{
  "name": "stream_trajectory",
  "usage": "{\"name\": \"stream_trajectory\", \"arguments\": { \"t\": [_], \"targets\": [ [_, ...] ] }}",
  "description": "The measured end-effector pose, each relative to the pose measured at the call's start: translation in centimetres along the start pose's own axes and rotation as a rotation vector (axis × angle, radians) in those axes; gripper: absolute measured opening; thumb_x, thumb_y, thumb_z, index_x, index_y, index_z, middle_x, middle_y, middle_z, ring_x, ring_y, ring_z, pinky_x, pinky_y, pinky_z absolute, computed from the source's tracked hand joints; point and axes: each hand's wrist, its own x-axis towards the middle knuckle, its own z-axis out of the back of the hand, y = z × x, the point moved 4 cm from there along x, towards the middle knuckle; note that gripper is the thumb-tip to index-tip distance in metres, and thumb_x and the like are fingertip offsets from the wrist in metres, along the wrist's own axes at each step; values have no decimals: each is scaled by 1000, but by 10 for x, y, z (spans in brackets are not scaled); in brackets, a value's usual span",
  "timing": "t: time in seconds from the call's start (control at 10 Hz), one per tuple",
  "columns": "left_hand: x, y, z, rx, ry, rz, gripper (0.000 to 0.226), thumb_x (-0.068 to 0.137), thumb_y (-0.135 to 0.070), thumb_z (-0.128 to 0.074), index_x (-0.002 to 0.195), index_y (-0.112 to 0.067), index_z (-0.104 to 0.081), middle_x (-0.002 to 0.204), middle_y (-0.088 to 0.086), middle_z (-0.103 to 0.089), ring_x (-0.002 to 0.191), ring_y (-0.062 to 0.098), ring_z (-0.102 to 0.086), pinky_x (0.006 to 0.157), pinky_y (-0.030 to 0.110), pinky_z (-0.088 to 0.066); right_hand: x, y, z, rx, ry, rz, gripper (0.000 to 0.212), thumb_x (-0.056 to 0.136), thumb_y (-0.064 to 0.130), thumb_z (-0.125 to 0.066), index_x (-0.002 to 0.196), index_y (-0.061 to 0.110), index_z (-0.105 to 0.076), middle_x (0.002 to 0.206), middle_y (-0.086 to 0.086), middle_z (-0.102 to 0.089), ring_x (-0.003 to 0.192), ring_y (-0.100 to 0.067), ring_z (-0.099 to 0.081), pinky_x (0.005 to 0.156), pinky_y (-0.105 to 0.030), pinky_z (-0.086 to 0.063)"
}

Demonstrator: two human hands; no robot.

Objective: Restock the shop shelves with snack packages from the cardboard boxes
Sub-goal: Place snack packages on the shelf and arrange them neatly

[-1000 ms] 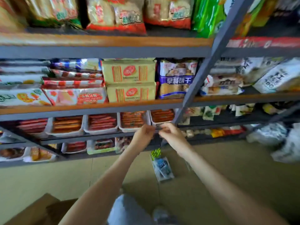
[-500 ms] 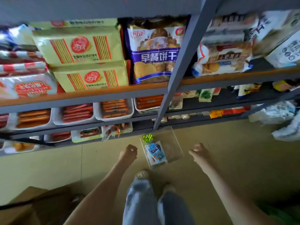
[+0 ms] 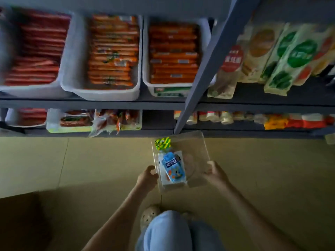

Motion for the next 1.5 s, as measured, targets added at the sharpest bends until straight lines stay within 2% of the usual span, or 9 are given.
{"name": "stream_trajectory", "arguments": {
  "t": [0.2, 0.3, 0.6, 0.7, 0.9, 1.1, 1.2, 1.3, 1.5],
  "targets": [
    [132, 42, -42, -38, 203, 50, 14, 100, -6, -36, 93, -12, -46, 77, 4, -47, 61, 13, -39, 54, 21, -31, 165, -30, -120, -23, 259, 32, 50, 85, 20, -71, 125, 5, -45, 127, -13, -53, 119, -27, -52, 91, -34, -45],
    [186, 41, -68, -79, 275, -18, 21, 94, -8, -48, 75, -15, -43, 73, 2, -45, 56, 9, -40, 51, 18, -29, 240, -48, -169, 107, 411, 74, 30, 85, 9, -69, 110, 4, -53, 101, -7, -64, 88, -13, -62, 85, -36, -51],
    [256, 35, -99, -53, 47, -252, 24, 88, 2, -47, 85, -21, -51, 75, 3, -55, 60, 16, -53, 52, 29, -47, 268, -63, -183, 457, 490, 76, 42, 70, 26, -75, 109, 15, -67, 101, -7, -71, 91, -20, -64, 82, -35, -44],
    [244, 19, -94, -68, 111, -303, 12, 90, -4, -56, 98, -13, -60, 90, 7, -65, 75, 21, -63, 75, 41, -56, 253, -51, -172, 551, 488, 80, 40, 68, 30, -76, 105, 19, -66, 95, -1, -72, 86, -18, -66, 80, -34, -48],
    [175, -9, -65, -150, 509, -314, 43, 92, -1, -57, 124, -27, -47, 98, -3, -67, 76, 1, -69, 61, 15, -54, 192, -8, -114, 597, 497, 86, 54, 74, 37, -68, 119, 8, -60, 116, -16, -67, 106, -33, -63, 96, -45, -46],
    [36, -56, -1, -272, 460, -266, 37, 88, -7, -64, 121, -22, -55, 103, 6, -71, 88, 17, -70, 67, 29, -57, 51, 77, -39, 542, 556, 160, 47, 77, 25, -68, 121, 11, -58, 118, -12, -67, 111, -31, -63, 97, -46, -46],
    [-48, -75, 39, -266, 431, -252, 43, 86, -14, -68, 126, -21, -53, 115, 11, -69, 107, 30, -65, 97, 48, -50, -31, 126, -7, 492, 526, 204, 24, 85, 16, -68, 108, 14, -62, 101, -6, -73, 96, -21, -68, 87, -36, -52],
    [-132, -91, 83, -345, 374, -270, 44, 87, -9, -65, 129, -15, -52, 114, 12, -69, 97, 24, -68, 86, 38, -55, -110, 180, 18, 458, 506, 245, 12, 87, 9, -63, 96, 17, -61, 95, 0, -71, 82, -8, -66, 70, -19, -52],
    [-300, -108, 180, -474, 260, -355, 38, 91, -7, -61, 126, -19, -55, 109, 7, -72, 94, 21, -69, 84, 36, -54, -260, 295, 43, 371, 576, 307, 26, 84, 12, -68, 108, 16, -60, 111, -6, -70, 96, -16, -65, 85, -31, -50]
  ]
}}
